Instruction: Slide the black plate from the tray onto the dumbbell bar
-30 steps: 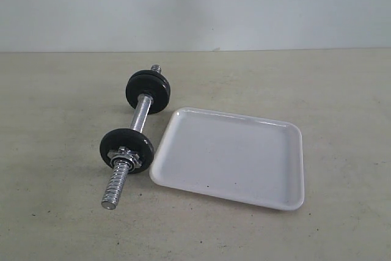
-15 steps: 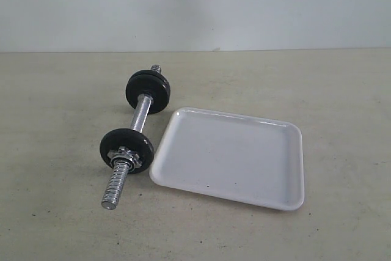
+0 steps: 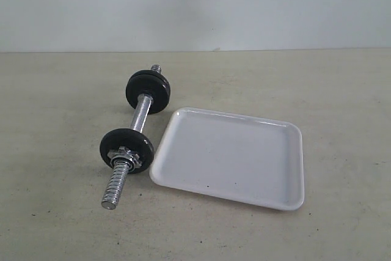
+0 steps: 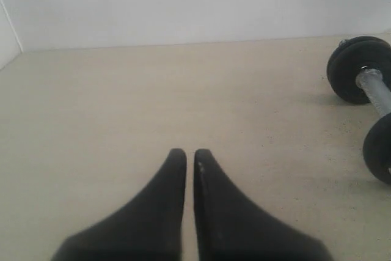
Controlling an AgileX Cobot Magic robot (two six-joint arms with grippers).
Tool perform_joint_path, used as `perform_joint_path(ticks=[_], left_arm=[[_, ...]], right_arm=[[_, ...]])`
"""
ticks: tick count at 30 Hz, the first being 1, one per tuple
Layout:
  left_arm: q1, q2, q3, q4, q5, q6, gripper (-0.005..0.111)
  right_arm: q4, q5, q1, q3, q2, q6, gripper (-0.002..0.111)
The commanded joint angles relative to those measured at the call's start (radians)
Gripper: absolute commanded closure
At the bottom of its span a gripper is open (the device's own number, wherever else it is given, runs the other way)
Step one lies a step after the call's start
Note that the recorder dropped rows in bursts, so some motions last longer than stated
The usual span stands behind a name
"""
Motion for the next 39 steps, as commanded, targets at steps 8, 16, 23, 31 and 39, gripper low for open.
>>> perform_joint_path(ticks=[8, 16, 23, 31, 39], left_arm=[[0.013, -0.002, 0.004, 0.001, 0.002, 0.004, 0.102], [0.013, -0.002, 0.004, -0.156, -0.002, 0.004, 0.102], [-0.02, -0.002, 0.004, -0.152, -0.004, 0.004, 0.102], [-0.018, -0.002, 0.004, -0.152, -0.004, 0.004, 0.102], [-0.018, -0.002, 0.004, -0.152, -0.004, 0.004, 0.102]], right_arm=[[-0.003, -0.015, 0.0, 0.0, -0.004, 0.002, 0.109], [-0.003, -0.015, 0.0, 0.0, -0.004, 0.002, 0.109], [-0.003, -0.015, 0.0, 0.0, -0.004, 0.002, 0.109], [-0.003, -0.015, 0.0, 0.0, -0.004, 0.002, 0.109], [-0.003, -0.015, 0.0, 0.0, -0.004, 0.002, 0.109]])
